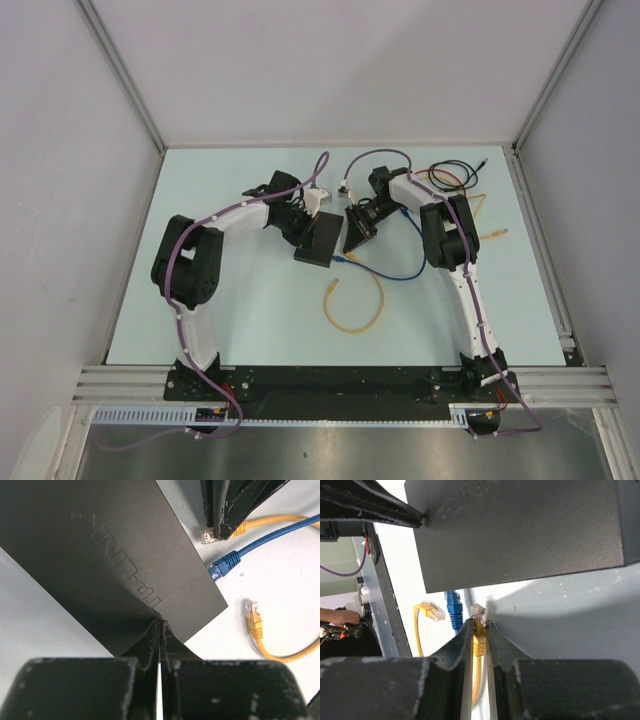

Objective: Pull the plug from the switch port

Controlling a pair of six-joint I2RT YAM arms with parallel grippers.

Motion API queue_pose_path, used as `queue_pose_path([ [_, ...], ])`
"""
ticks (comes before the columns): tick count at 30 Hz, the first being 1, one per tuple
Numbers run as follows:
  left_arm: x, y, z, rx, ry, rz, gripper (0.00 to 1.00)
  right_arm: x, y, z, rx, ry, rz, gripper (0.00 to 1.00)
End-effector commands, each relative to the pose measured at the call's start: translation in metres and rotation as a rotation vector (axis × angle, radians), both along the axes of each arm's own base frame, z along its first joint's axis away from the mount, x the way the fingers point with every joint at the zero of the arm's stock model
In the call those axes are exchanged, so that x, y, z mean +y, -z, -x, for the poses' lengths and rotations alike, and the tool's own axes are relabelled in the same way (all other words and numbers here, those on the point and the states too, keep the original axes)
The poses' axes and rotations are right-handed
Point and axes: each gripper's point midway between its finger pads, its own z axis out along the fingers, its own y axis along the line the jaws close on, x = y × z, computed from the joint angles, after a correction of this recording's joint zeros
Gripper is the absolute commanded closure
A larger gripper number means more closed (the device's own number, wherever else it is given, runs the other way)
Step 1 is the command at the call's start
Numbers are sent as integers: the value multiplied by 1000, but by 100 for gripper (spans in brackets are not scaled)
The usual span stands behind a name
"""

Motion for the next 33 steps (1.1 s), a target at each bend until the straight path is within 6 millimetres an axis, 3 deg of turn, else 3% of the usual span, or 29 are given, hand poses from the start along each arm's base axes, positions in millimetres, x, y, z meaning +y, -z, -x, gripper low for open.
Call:
queue_pose_path([
  [1, 9, 19, 16, 53, 8, -70, 100, -1, -6, -24, -145, 8, 64, 83],
  [2, 9, 19, 17, 53, 10, -69, 100, -2, -12, -28, -167, 18, 71, 69],
  [3, 10, 18, 17, 48, 9, -68, 100, -5, -30, -35, -222, 30, 66, 65],
  [5, 10, 18, 19, 48, 11, -65, 99, -15, -47, -42, -304, 36, 75, 57],
  [6, 9, 17, 18, 46, 11, -62, 99, -17, -72, -45, -381, 41, 62, 56],
  [9, 8, 18, 19, 53, 7, -58, 99, -37, -80, -36, -464, 46, 100, 55],
  [13, 5, 17, 18, 74, 5, -42, 99, -63, -99, 18, -565, -44, 128, 59],
  [17, -1, 13, 15, 81, 4, -16, 98, -89, -71, 101, -482, -298, 165, 61],
  [23, -4, 18, 20, 151, -6, -14, 98, -94, -58, 130, -665, -599, 129, 54],
  [24, -5, 19, 23, 159, -4, -10, 98, -94, -49, 143, -675, -680, 129, 54],
  [28, -5, 19, 26, 176, -11, -1, 97, -87, -35, 150, -800, -888, 45, 54],
  [33, -2, 18, 32, 175, -17, -1, 97, -89, -23, 162, -824, -1012, -5, 53],
])
